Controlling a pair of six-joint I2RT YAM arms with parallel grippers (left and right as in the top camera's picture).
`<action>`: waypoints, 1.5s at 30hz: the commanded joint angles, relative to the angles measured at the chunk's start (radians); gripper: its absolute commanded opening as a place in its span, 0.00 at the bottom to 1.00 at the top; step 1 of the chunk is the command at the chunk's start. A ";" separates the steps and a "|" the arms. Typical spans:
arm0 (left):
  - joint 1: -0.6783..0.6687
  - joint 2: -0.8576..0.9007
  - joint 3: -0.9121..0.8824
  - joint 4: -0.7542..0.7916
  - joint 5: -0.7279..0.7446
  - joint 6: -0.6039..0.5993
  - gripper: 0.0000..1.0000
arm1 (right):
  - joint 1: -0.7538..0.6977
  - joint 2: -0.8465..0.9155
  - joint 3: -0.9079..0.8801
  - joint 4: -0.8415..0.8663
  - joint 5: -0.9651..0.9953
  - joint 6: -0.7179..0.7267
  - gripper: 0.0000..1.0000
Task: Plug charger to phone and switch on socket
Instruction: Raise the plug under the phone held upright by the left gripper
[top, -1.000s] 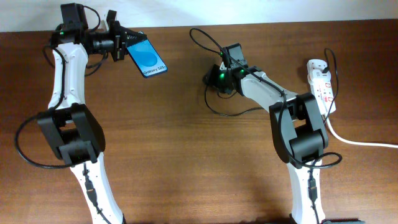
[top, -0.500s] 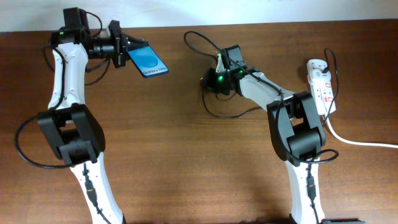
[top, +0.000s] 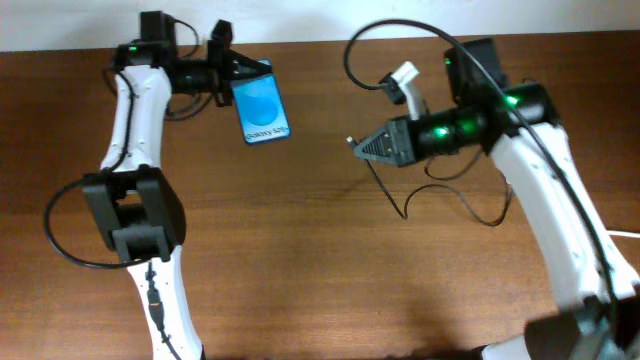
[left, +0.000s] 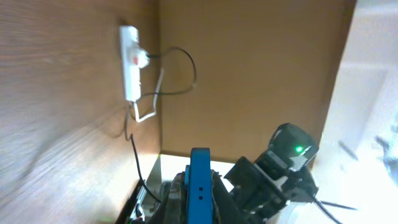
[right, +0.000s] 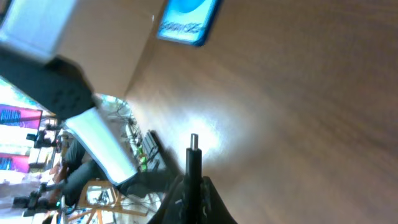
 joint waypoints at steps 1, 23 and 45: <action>-0.053 -0.021 0.011 0.018 0.083 0.039 0.00 | -0.121 -0.172 -0.050 -0.083 -0.036 -0.021 0.05; -0.135 -0.021 0.011 1.001 -0.014 -0.864 0.00 | 0.225 -0.089 -0.863 1.884 0.156 1.165 0.04; -0.193 -0.021 0.011 1.001 -0.014 -0.718 0.00 | 0.138 -0.040 -0.840 2.043 0.070 1.210 0.04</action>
